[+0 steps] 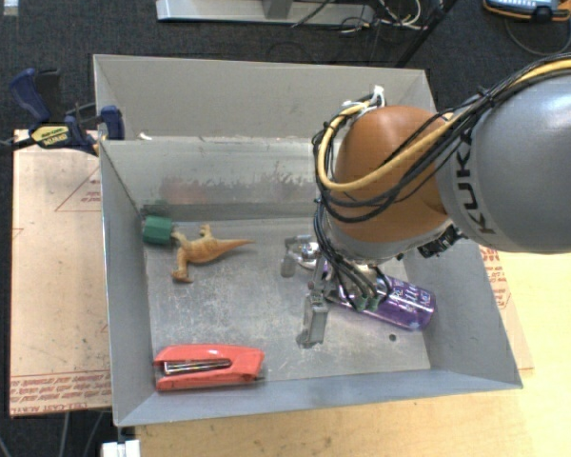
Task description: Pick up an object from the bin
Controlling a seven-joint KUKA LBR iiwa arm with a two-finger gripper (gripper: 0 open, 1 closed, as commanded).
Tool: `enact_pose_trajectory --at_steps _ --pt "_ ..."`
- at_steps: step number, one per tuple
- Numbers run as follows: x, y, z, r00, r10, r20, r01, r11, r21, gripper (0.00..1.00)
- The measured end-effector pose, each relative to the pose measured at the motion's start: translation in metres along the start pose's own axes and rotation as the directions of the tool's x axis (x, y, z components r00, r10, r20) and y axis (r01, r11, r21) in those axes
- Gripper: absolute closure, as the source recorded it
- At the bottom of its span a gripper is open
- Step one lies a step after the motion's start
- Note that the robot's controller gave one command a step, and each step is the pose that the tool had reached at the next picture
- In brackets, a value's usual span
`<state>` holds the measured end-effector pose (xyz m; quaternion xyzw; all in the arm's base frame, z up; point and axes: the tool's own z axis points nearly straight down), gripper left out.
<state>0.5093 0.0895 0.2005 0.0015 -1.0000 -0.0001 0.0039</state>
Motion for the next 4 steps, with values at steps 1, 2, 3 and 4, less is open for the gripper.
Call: enact_pose_trajectory --at_steps 1,2,3,4 --pt "-0.002 0.000 -0.004 1.000 0.003 0.008 -0.003 1.000 -0.001 0.00" --pt "-0.014 -0.028 -0.002 0.997 0.072 0.007 -0.072 0.997 -0.003 0.00" --pt "-0.070 -0.043 0.025 0.998 0.055 0.015 -0.055 0.999 -0.001 0.00" --pt "-0.085 -0.066 0.052 0.995 -0.095 0.018 0.095 0.996 -0.002 0.00"
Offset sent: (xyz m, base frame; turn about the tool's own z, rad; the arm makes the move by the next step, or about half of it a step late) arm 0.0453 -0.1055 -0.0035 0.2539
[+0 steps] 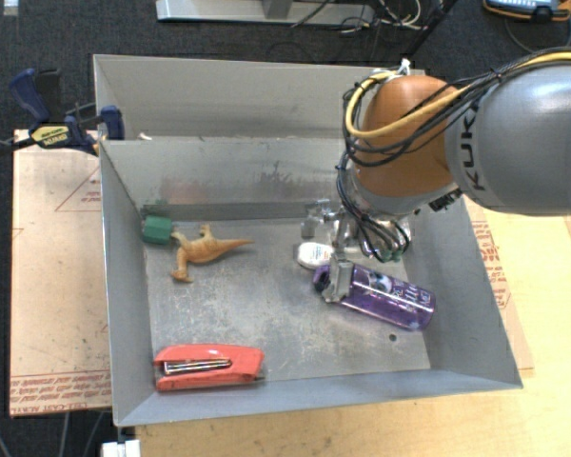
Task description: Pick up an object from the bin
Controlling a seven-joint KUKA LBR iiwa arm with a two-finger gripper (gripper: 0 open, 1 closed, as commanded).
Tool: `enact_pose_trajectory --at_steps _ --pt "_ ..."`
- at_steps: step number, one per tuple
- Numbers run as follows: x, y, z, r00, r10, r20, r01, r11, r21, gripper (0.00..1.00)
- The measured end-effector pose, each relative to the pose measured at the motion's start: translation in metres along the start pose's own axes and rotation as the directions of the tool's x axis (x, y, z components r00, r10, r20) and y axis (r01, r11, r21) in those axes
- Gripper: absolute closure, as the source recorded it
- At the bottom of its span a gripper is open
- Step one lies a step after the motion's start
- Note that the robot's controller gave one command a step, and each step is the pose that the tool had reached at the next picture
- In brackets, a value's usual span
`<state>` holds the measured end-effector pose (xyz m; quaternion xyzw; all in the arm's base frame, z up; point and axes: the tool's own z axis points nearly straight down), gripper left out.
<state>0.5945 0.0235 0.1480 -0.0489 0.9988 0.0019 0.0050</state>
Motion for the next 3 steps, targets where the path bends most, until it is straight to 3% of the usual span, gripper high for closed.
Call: enact_pose_trajectory --at_steps 1,2,3 --pt "0.021 -0.012 0.027 0.998 -0.065 -0.007 0.065 0.998 0.002 0.00" --pt "0.029 -0.025 0.043 0.992 0.129 -0.005 -0.129 0.992 0.000 0.00" --pt "0.012 -0.037 0.053 0.992 0.127 -0.004 -0.127 0.992 0.002 0.00"
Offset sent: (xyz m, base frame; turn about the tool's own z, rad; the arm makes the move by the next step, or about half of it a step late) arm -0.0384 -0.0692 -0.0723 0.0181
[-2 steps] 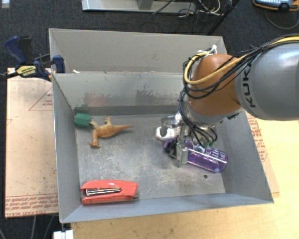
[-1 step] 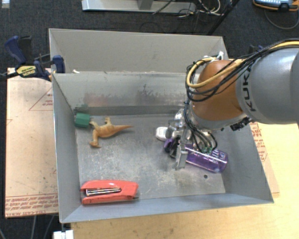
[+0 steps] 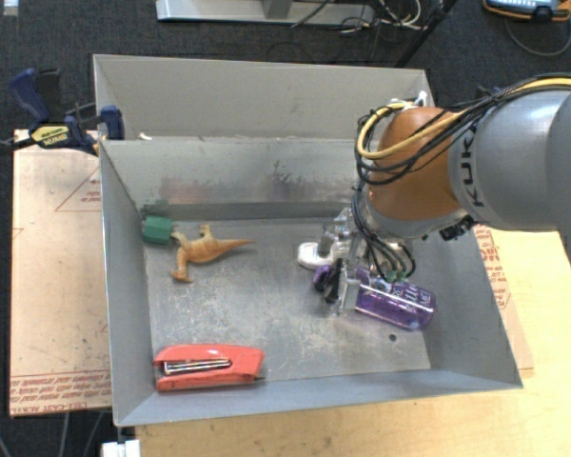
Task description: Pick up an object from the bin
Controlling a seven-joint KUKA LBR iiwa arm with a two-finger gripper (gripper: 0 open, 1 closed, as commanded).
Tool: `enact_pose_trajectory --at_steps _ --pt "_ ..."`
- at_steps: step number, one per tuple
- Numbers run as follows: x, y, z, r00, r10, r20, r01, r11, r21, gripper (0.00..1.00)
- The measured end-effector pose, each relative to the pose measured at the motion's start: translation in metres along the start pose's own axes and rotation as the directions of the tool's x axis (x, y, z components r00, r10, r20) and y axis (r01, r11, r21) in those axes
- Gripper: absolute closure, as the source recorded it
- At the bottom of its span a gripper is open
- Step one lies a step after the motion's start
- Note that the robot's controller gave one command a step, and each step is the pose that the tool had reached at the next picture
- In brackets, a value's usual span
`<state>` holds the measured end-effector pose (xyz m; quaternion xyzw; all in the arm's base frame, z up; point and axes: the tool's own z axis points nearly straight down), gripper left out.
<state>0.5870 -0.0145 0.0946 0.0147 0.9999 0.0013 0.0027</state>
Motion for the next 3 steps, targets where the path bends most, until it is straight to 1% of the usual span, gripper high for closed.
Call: enact_pose_trajectory --at_steps 1,2,3 --pt "-0.027 -0.032 0.015 0.963 -0.269 0.021 0.269 0.963 -0.008 1.00" --pt "-0.027 -0.033 0.015 0.963 -0.268 0.022 0.269 0.963 -0.008 1.00" --pt "-0.011 -0.036 -0.089 0.972 -0.233 0.024 0.233 0.972 -0.010 1.00"
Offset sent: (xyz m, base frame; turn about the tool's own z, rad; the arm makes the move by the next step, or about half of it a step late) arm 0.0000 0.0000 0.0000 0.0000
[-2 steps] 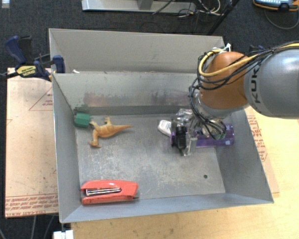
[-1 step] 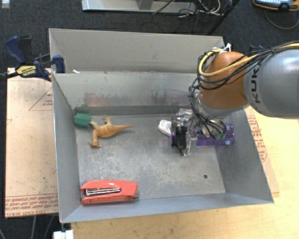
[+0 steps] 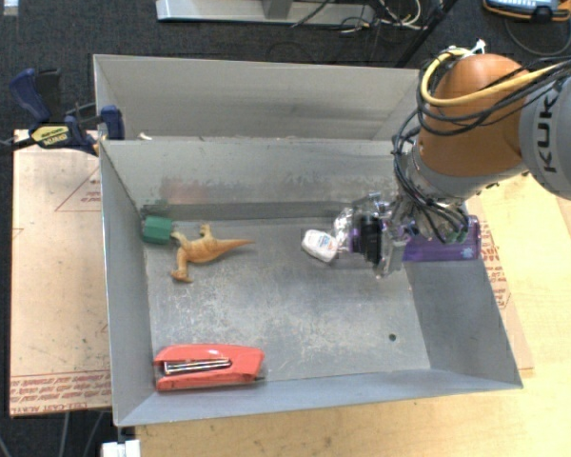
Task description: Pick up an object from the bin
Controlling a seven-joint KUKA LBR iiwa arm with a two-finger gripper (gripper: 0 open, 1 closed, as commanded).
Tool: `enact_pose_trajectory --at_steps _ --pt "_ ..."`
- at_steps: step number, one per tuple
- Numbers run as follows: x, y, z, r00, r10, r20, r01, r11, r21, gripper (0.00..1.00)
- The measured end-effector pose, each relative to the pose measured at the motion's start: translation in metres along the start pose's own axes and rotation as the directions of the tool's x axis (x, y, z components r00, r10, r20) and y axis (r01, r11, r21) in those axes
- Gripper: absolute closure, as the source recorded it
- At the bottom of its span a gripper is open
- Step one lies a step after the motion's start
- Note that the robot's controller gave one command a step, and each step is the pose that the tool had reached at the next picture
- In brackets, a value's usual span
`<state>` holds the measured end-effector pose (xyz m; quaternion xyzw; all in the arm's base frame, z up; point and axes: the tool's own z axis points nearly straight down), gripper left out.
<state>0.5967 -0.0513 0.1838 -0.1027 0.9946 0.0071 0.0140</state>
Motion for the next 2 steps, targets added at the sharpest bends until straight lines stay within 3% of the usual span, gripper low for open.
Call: enact_pose_trajectory --at_steps 1,2 --pt "0.000 0.000 0.000 1.000 0.001 0.000 -0.001 1.000 0.000 1.00" --pt "0.010 0.004 -0.043 1.000 0.028 -0.005 -0.028 1.000 -0.003 1.00"
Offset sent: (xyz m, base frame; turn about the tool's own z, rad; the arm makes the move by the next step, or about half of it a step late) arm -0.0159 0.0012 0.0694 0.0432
